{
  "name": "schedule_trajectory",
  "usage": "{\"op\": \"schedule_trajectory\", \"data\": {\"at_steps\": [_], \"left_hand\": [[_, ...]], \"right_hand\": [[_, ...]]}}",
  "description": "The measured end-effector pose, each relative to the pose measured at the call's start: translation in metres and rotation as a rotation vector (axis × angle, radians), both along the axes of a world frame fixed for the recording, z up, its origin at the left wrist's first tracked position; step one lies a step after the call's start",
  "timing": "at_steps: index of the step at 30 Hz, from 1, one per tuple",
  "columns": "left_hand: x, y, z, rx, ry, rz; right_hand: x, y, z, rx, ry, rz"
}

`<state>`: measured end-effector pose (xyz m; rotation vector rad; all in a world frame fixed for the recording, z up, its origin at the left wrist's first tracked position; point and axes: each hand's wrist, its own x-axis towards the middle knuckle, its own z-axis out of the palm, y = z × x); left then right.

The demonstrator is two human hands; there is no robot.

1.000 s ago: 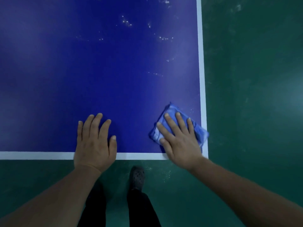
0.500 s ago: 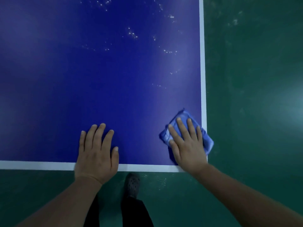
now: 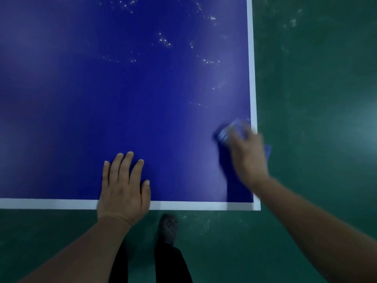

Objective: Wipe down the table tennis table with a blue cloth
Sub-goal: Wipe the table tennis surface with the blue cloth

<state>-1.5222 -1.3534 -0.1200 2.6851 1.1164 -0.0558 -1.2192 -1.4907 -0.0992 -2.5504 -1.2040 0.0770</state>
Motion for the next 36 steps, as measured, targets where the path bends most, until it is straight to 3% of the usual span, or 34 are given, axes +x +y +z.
{"op": "schedule_trajectory", "data": {"at_steps": [2,5,6,8,10,13,14,17,22,25,28,30,32,34,36], "left_hand": [[0.001,0.001,0.001,-0.010,-0.007,0.004],[0.000,-0.001,0.001,-0.006,0.005,0.000],[0.000,-0.001,0.002,-0.010,0.008,0.001],[0.002,0.000,0.003,-0.010,0.004,0.003],[0.001,0.000,0.002,-0.012,0.010,0.009],[0.001,-0.001,0.003,-0.013,-0.005,0.008],[0.001,0.000,0.002,-0.011,-0.018,0.010],[0.001,0.000,-0.001,-0.008,-0.063,0.031],[0.001,0.000,-0.002,-0.002,-0.013,0.020],[0.000,0.001,-0.002,-0.005,0.018,0.013],[0.001,0.000,0.003,-0.008,0.026,0.002],[0.002,0.000,0.005,-0.009,0.030,0.005],[0.003,0.000,0.004,-0.011,0.037,0.000],[0.003,-0.001,0.004,-0.018,0.026,0.005],[0.003,-0.001,0.004,-0.013,0.025,0.005]], "right_hand": [[0.003,-0.018,-0.009,-0.122,-0.162,0.184],[0.078,-0.014,0.009,-0.351,-0.073,-0.334],[0.093,-0.008,0.017,-0.317,-0.028,-0.451],[0.084,0.012,0.029,-0.025,0.030,-0.535],[0.031,0.035,0.034,0.182,0.061,-0.213],[-0.071,0.041,0.015,0.037,0.051,0.384],[-0.094,0.047,0.002,0.002,-0.016,0.450],[-0.119,0.111,-0.019,0.061,-0.058,0.290],[-0.086,0.186,-0.018,-0.011,-0.087,0.360],[0.024,0.161,-0.013,-0.051,-0.218,0.080],[0.146,0.112,0.011,-0.365,-0.137,-0.319],[0.171,0.091,0.024,-0.283,-0.023,-0.409],[0.146,0.092,0.033,-0.109,-0.119,-0.415],[0.094,0.096,0.027,0.151,-0.091,-0.217],[0.021,0.088,0.013,0.136,-0.065,0.315]]}}
